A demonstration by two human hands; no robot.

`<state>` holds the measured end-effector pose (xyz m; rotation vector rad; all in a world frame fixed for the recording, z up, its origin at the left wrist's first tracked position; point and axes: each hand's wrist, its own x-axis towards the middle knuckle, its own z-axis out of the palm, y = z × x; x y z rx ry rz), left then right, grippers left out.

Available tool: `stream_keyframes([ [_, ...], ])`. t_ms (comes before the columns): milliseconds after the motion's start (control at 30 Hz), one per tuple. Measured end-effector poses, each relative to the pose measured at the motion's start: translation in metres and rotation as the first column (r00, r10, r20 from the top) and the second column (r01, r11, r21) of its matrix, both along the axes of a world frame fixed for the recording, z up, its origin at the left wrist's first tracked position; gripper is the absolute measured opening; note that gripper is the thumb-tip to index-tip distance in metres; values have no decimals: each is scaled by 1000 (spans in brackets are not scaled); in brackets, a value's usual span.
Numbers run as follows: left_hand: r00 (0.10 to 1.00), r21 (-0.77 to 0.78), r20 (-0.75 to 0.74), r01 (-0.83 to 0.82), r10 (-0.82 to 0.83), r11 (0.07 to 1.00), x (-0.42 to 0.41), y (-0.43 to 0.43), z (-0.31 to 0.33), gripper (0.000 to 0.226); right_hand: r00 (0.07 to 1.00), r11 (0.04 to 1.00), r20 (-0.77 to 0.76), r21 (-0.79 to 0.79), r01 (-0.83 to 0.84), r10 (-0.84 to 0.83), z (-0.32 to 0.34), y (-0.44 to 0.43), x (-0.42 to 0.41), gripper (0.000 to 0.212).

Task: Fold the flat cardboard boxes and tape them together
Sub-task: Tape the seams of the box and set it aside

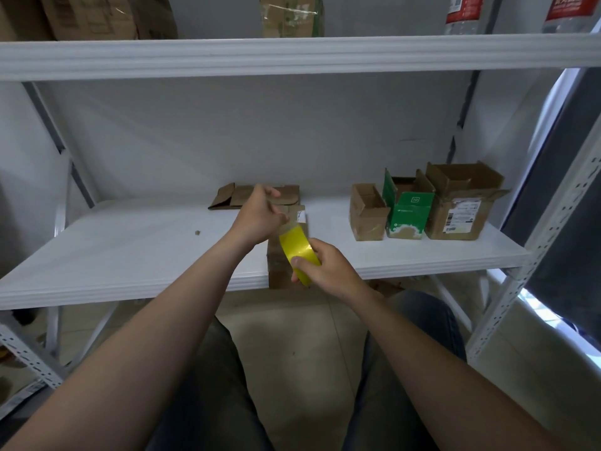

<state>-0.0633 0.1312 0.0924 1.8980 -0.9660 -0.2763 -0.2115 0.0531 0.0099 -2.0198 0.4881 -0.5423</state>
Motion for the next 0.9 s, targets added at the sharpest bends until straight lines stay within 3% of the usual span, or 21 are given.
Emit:
stream_keyframes([
  [300,976,-13,191,105,-100,994,-13,-10,4,28,996,964,-60,251,82,-69,-4,10,13,24],
  [500,989,-46,149,32,-24,998,8,-4,4,31,999,975,35,221,-4,-4,-25,6,5,7],
  [633,993,-63,109,47,-40,997,7,-2,2,28,998,982,23,179,-57,54,-35,11,7,14],
  [833,966,-37,244,103,-91,994,-14,-7,-1,34,999,991,-36,127,30,-25,-26,19,30,19],
  [900,970,-51,221,119,-105,992,-16,-8,-6,34,997,989,-68,139,40,-31,-21,15,36,24],
])
